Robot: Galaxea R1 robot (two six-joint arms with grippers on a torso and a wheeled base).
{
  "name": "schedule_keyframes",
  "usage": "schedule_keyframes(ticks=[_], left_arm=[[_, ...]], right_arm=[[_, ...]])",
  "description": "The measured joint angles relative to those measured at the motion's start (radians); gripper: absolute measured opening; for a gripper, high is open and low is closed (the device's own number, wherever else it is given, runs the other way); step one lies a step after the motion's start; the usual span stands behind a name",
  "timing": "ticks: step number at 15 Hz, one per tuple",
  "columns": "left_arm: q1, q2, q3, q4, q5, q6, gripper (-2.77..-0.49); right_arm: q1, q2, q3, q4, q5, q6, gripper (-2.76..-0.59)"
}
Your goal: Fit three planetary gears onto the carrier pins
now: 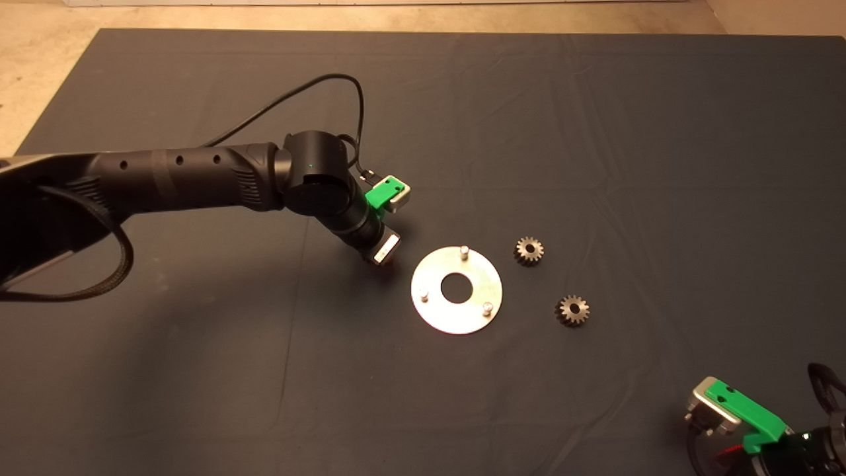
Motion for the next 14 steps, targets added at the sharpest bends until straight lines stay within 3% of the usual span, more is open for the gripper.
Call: schedule_keyframes(ticks=[9, 14], left_arm=[[0.000, -0.009, 0.000, 0.000, -0.012, 0.003, -2.28], [0.000, -0.015, 0.005, 0.000, -0.010, 0.040, -2.35]], right_arm=[[0.000, -0.002, 0.000, 0.000, 0.000, 0.000, -1.16], [0.000, -0.002, 0.000, 0.000, 0.000, 0.000, -1.16]])
